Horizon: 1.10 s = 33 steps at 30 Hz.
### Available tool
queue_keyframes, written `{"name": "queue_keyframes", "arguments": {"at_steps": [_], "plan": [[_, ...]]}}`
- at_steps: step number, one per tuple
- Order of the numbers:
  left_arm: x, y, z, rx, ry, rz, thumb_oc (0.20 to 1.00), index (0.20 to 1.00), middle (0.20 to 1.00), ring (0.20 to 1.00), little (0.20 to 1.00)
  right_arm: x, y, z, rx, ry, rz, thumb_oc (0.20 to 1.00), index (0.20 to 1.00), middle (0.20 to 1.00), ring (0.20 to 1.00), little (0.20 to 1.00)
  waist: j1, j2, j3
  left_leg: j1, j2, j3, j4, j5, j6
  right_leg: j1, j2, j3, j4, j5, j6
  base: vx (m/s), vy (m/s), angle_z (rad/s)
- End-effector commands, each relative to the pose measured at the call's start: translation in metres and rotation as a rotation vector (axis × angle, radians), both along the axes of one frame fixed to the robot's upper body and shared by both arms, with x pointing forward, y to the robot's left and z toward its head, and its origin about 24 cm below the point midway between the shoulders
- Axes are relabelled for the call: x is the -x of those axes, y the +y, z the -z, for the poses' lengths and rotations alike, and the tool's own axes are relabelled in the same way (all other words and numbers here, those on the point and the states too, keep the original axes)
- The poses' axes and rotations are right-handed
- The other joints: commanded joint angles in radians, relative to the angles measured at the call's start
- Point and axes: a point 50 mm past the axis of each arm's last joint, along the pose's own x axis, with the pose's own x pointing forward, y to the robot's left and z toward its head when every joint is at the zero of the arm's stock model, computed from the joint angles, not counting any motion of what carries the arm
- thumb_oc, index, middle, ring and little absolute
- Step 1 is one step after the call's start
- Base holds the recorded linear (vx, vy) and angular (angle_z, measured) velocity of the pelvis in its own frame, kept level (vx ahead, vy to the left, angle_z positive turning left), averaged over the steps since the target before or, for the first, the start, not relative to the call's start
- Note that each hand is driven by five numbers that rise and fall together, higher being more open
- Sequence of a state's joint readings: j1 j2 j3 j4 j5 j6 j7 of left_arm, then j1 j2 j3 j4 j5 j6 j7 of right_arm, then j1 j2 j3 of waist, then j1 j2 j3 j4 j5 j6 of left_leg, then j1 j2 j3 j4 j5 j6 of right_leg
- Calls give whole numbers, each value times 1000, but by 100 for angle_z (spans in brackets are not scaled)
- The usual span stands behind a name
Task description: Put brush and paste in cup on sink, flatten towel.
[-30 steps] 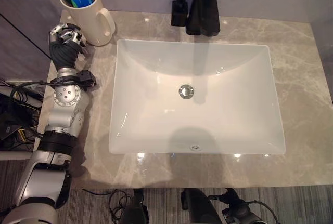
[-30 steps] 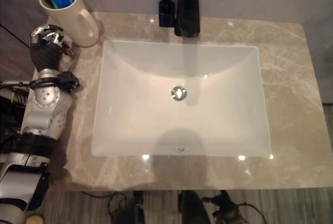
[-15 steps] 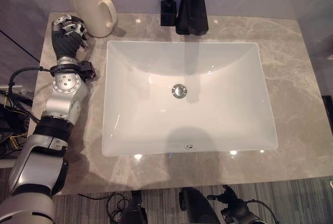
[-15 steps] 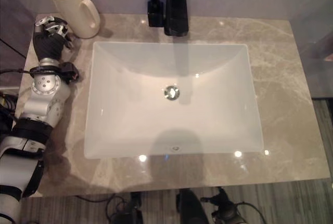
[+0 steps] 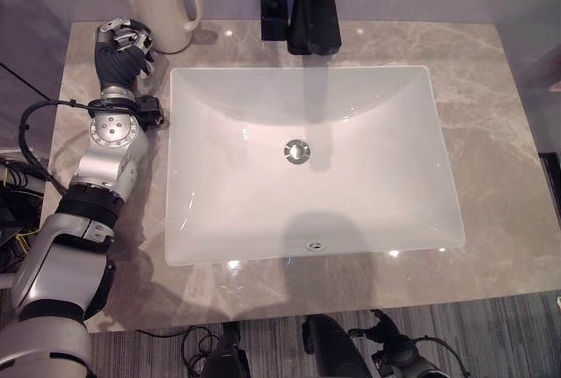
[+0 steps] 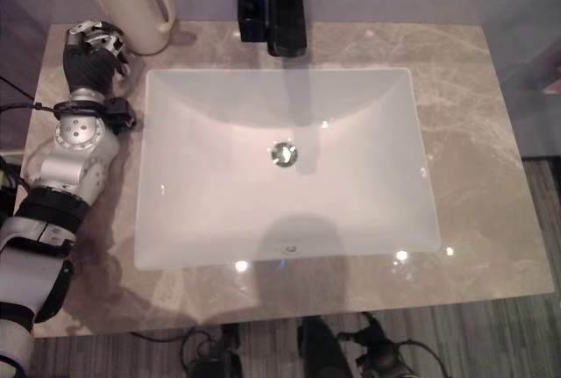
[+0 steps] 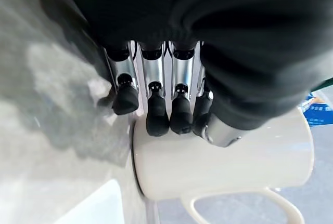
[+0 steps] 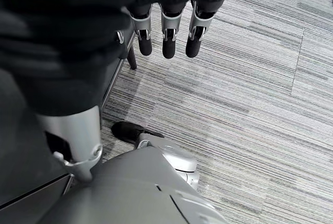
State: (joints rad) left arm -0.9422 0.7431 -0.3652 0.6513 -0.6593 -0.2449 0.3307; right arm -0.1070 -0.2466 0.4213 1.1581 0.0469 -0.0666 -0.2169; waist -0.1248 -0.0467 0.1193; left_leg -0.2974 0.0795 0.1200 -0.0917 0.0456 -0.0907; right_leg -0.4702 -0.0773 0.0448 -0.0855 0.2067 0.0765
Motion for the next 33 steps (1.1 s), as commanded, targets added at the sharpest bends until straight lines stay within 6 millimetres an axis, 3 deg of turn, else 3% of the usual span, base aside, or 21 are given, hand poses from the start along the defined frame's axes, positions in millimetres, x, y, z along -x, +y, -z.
{"name": "queue_keyframes", "arguments": {"at_steps": [1,7,12,15,24,33], "plan": [[4,23,-20,30,-49,-86,200,200,200,200,200,-17,-14,-10,27,-55,24,1000,1000,1000,1000,1000,-21,31,54,65,25,-17,4,6,-26,95,-49,-12,-2,-41,100,0,0,0],[10,49,-28,56,-56,-176,200,200,200,200,200,-21,-13,-12,23,-72,13,1000,1000,1000,1000,1000,-20,34,55,61,28,-13,4,12,-29,85,-46,-11,-2,-37,101,0,0,0],[11,58,-36,79,-67,-222,200,200,200,200,200,-21,-14,-12,23,-72,21,1000,1000,1000,1000,1000,-22,34,55,55,30,-10,4,16,-29,75,-44,-7,-2,-34,102,0,-1,-1],[12,67,-51,91,-89,-281,200,200,200,200,200,-23,-15,-13,17,-82,28,1000,1000,1000,1000,1000,-31,32,57,41,34,-2,4,23,-34,58,-40,2,-2,-28,103,-3,-9,-6],[9,55,-67,5,-110,-252,200,200,200,200,200,-18,-17,-11,9,-77,39,1000,1000,1000,1000,1000,-42,25,51,24,43,15,4,30,-40,30,-29,21,-2,-20,104,6,-6,-7],[-1,23,-51,-38,-101,-126,200,200,200,200,200,-13,-17,-10,2,-72,45,1000,1000,1000,1000,1000,-51,27,42,36,54,24,4,27,-43,30,-18,30,-2,-24,101,8,-6,-2]]}}
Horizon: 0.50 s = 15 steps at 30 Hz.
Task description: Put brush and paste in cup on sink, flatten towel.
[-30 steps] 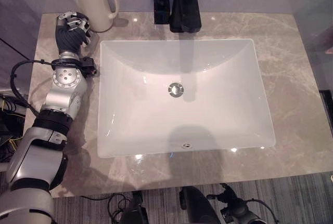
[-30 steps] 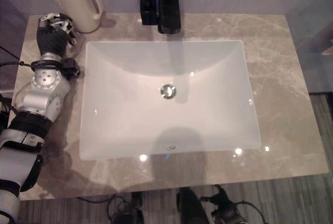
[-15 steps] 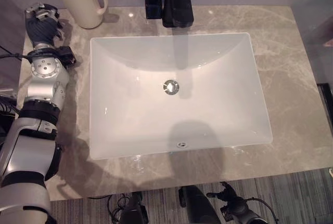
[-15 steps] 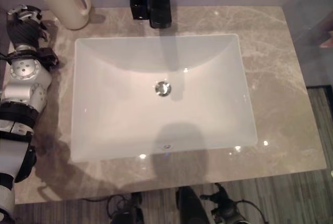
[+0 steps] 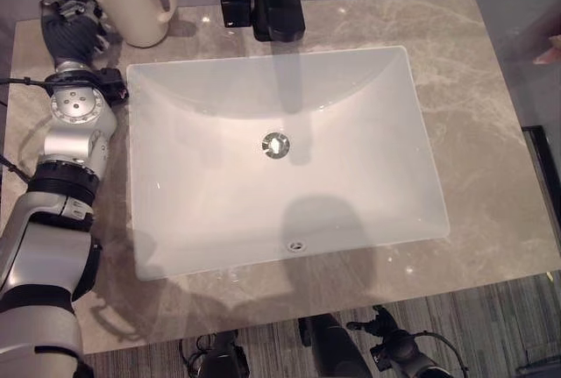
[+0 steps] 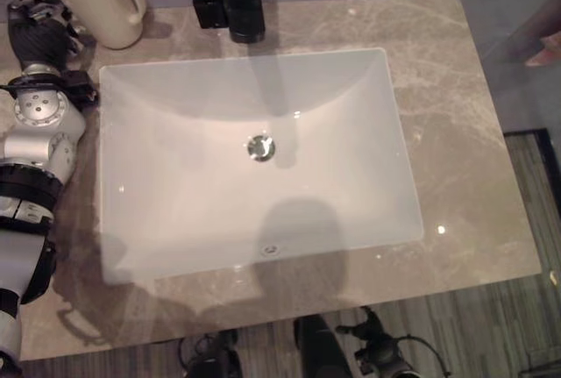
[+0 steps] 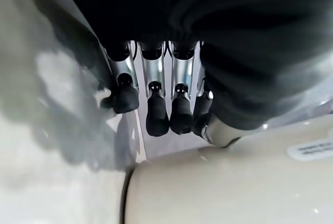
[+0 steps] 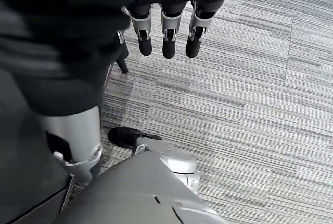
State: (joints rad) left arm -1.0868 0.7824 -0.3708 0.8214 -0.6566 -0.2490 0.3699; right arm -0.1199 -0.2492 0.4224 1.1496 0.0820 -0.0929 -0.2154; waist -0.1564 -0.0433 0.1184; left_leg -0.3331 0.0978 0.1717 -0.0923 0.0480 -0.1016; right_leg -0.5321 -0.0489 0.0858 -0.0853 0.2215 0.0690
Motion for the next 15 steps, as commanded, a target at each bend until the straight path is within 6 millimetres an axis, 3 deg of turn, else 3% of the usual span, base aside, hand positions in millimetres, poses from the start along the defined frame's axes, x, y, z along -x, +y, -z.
{"name": "queue_keyframes", "arguments": {"at_steps": [1,9,12,13,14,15], "plan": [[1,-7,-17,-68,-46,33,200,200,200,200,200,-5,-18,-6,27,-30,29,1000,1000,1000,1000,1000,-20,25,41,73,36,-28,5,24,-33,92,-46,-9,-2,-40,108,0,0,0],[-4,-7,-9,-83,-8,-46,200,200,200,200,200,-5,-18,-6,34,-29,32,1000,1000,1000,1000,1000,-17,25,37,75,36,-27,5,25,-34,94,-47,-14,-2,-39,107,0,0,0],[-5,-9,5,-84,24,-80,200,200,200,200,200,0,-21,-4,48,-7,52,1000,1000,1000,1000,1000,-6,26,32,97,36,-31,5,17,-32,118,-52,-25,-2,-45,107,0,0,0],[-5,-9,11,-81,33,-91,881,881,881,881,881,0,-22,-4,50,-3,54,1000,1000,1000,1000,1000,-2,26,30,107,36,-34,5,15,-31,131,-53,-30,-2,-48,107,0,0,0],[-4,-9,17,-70,40,-97,1000,1000,1000,1000,1000,2,-23,-3,53,3,63,1000,1000,1000,1000,1000,1,27,28,115,36,-37,5,11,-31,141,-56,-35,-2,-51,107,0,0,0],[-5,-12,23,-59,49,-97,1000,1000,1000,1000,1000,2,-25,-3,58,6,73,1000,1000,1000,1000,1000,7,28,25,124,35,-39,5,8,-31,152,-59,-42,-2,-53,106,31,-21,2]]}}
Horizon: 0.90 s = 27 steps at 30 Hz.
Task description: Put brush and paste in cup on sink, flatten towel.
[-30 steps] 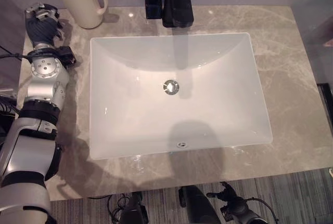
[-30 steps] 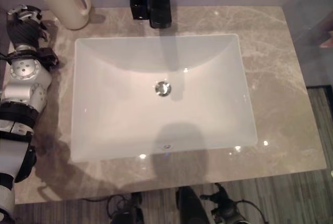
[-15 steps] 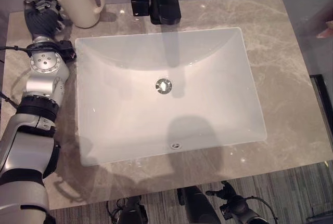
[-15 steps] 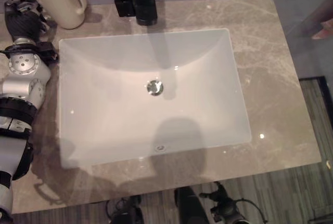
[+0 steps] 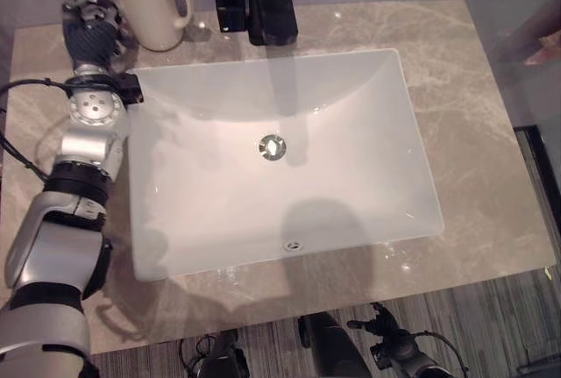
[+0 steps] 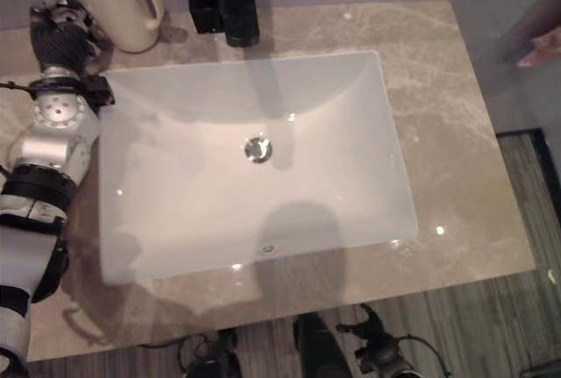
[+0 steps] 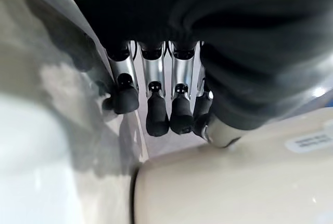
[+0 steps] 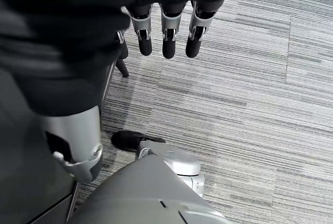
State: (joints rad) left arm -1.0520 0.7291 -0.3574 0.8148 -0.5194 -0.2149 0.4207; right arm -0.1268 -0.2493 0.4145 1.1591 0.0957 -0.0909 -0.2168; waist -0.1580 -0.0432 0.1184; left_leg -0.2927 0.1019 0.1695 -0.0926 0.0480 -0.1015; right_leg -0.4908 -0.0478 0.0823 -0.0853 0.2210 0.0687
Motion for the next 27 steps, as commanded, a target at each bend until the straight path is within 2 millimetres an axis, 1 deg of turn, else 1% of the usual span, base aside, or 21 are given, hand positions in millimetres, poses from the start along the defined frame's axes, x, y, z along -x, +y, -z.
{"name": "queue_keyframes", "arguments": {"at_steps": [1,2,6,7,8,10,13,15,18,19,20,22,24,26,27], "plan": [[3,-1,18,42,-4,-45,1000,1000,1000,1000,1000,6,-26,-2,66,22,73,1000,1000,1000,1000,1000,18,30,18,104,30,-43,5,1,-30,138,-65,-53,-2,-57,108,27,-14,5],[3,-1,19,43,-3,-45,1000,1000,1000,1000,1000,6,-27,-2,67,23,73,1000,1000,1000,1000,1000,17,31,19,106,30,-43,5,1,-30,140,-65,-53,-2,-58,108,35,-11,11],[18,-2,58,75,31,-27,1000,1000,1000,1000,1000,15,-33,0,68,49,114,1000,1000,1000,1000,1000,38,35,-2,152,30,-58,5,-10,-28,198,-73,-79,-2,-73,108,36,12,17],[28,-4,78,90,51,-4,1000,1000,1000,1000,1000,19,-35,1,68,58,132,1000,1000,1000,1000,1000,48,39,-14,173,29,-64,5,-13,-27,226,-76,-93,-2,-80,107,18,27,13],[29,-4,78,91,53,-4,1000,1000,1000,1000,1000,19,-36,1,69,59,131,1000,1000,1000,1000,1000,46,39,-14,174,29,-65,5,-14,-28,228,-76,-94,-2,-81,107,4,29,16],[44,-15,100,88,73,49,1000,1000,1000,1000,1000,26,-36,4,66,79,144,1000,1000,1000,1000,1000,56,42,-26,193,31,-73,5,-17,-27,254,-80,-107,-2,-89,106,-17,29,21],[68,-21,130,83,135,120,1000,1000,1000,1000,1000,37,-38,7,60,115,170,1000,1000,1000,1000,1000,68,47,-40,213,29,-83,5,-19,-24,286,-81,-122,-2,-98,105,-23,43,12],[83,-20,139,48,163,168,1000,1000,1000,1000,1000,46,-39,10,58,145,182,1000,1000,1000,1000,1000,68,53,-49,223,29,-88,5,-22,-23,304,-82,-127,-2,-106,102,-18,41,20],[97,-20,140,-31,175,220,1000,1000,1000,1000,1000,56,-41,12,53,175,202,1000,1000,1000,1000,1000,73,58,-69,238,29,-90,5,-25,-21,323,-87,-132,-2,-110,102,-1,42,12],[101,-20,144,-8,179,232,1000,1000,1000,1000,1000,61,-42,13,53,191,200,1000,1000,1000,1000,1000,75,60,-76,246,29,-90,5,-27,-20,331,-89,-133,-2,-110,103,10,32,5],[102,-25,147,52,179,248,1000,1000,1000,1000,1000,67,-42,15,57,218,190,1000,1000,1000,1000,1000,75,60,-86,258,27,-89,5,-30,-18,343,-90,-132,-2,-112,103,5,21,6],[102,-26,146,38,182,256,1000,1000,1000,1000,1000,70,-43,16,58,227,194,1000,1000,1000,1000,1000,73,60,-91,264,26,-87,5,-33,-17,347,-90,-131,-2,-113,103,1,12,5],[96,-28,142,13,178,250,1000,1000,1000,1000,1000,74,-43,16,58,239,198,1000,1000,1000,1000,1000,66,61,-101,273,26,-81,5,-37,-15,354,-90,-128,-2,-114,105,-3,6,-2],[81,-31,146,50,211,251,1000,1000,1000,1000,1000,79,-45,17,69,270,184,1000,1000,1000,1000,1000,54,62,-114,279,26,-76,5,-38,-15,356,-91,-122,-2,-110,107,-2,14,-5],[71,-30,147,30,241,223,1000,1000,1000,1000,1000,81,-46,18,71,282,175,1000,1000,1000,1000,1000,46,63,-122,282,25,-74,5,-39,-15,357,-92,-120,-2,-108,108,7,14,-5]]}}
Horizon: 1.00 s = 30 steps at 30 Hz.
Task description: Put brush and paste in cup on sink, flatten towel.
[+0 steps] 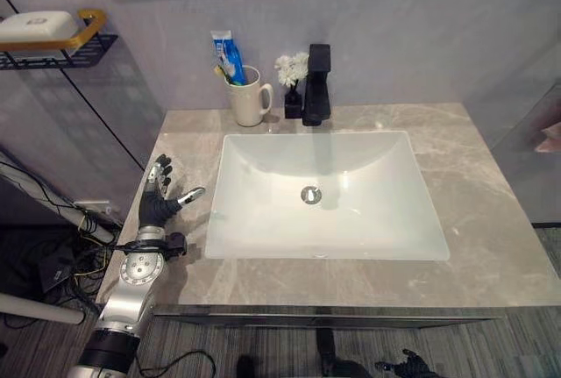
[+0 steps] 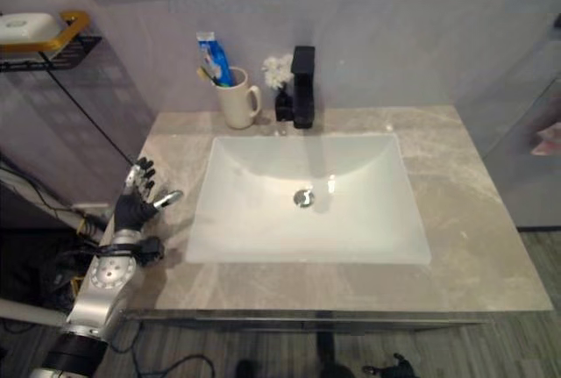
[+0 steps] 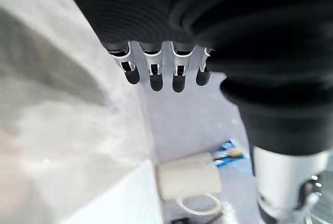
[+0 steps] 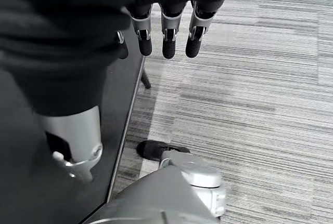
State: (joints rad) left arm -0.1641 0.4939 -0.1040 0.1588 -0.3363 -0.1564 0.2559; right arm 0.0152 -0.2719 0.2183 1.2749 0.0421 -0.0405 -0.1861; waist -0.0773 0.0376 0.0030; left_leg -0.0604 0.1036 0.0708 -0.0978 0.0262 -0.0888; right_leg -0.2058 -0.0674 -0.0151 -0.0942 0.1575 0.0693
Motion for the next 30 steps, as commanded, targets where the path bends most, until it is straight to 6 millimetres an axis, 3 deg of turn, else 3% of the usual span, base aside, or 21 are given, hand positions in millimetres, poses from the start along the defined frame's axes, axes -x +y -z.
{"name": "queue_keyframes", "arguments": {"at_steps": [1,4,6,9,11,13,14,20,24,30], "plan": [[-42,5,-37,-114,-84,-70,1000,1000,1000,1000,1000,-3,-5,-1,8,27,-45,1000,1000,1000,1000,1000,-42,-19,-11,52,23,27,11,-17,-28,74,-73,-22,7,-43,108,0,0,0],[-47,-11,-50,-86,-151,-36,1000,1000,1000,1000,1000,2,-7,-1,13,28,-15,1000,1000,1000,1000,1000,-47,-23,-14,56,22,25,11,-17,-27,79,-75,-23,7,-42,108,-2,-3,-8],[-33,-15,-63,-105,-234,2,1000,1000,1000,1000,1000,7,-4,0,-2,28,15,1000,1000,1000,1000,1000,-49,-26,-15,62,20,24,11,-22,-22,82,-75,-15,7,-43,108,7,5,-16],[-7,0,-69,-179,-336,-85,1000,1000,1000,1000,1000,12,5,4,-35,35,22,1000,1000,1000,1000,1000,-39,-39,-12,77,17,27,11,-34,-14,84,-74,2,7,-43,110,-3,11,-6],[13,7,-66,-221,-365,-117,1000,1000,1000,1000,1000,20,9,6,-46,50,22,1000,1000,1000,1000,1000,-30,-47,-13,91,13,34,11,-39,-10,92,-73,13,7,-45,109,16,24,-24],[23,11,-63,-194,-368,-130,1000,1000,1000,1000,1000,22,9,6,-47,51,29,1000,1000,1000,1000,1000,-24,-51,-12,96,10,34,11,-42,-6,94,-74,17,7,-46,109,-11,26,-17],[38,17,-59,-144,-374,-126,1000,1000,1000,1000,1000,27,8,7,-41,63,52,1000,1000,1000,1000,1000,-8,-55,-6,98,1,25,14,-42,2,100,-77,17,7,-46,108,0,0,0],[69,26,-47,-110,-322,-75,1000,1000,1000,1000,1000,21,7,5,-40,46,11,1000,1000,1000,1000,1000,22,-67,5,86,-20,3,48,-64,25,110,-88,14,7,-39,109,-43,52,3],[75,27,-28,-46,-235,-65,1000,1000,1000,1000,1000,15,9,5,-51,19,12,1000,1000,1000,1000,1000,37,-87,20,82,-33,-16,76,-82,42,117,-101,-5,35,-45,111,-65,62,7],[76,24,-22,-101,-174,-4,1000,1000,1000,1000,1000,12,10,4,-41,20,-50,1000,1000,1000,1000,1000,50,-123,49,74,-66,-37,173,-136,68,138,-134,-27,90,-57,122,-64,94,15]]}}
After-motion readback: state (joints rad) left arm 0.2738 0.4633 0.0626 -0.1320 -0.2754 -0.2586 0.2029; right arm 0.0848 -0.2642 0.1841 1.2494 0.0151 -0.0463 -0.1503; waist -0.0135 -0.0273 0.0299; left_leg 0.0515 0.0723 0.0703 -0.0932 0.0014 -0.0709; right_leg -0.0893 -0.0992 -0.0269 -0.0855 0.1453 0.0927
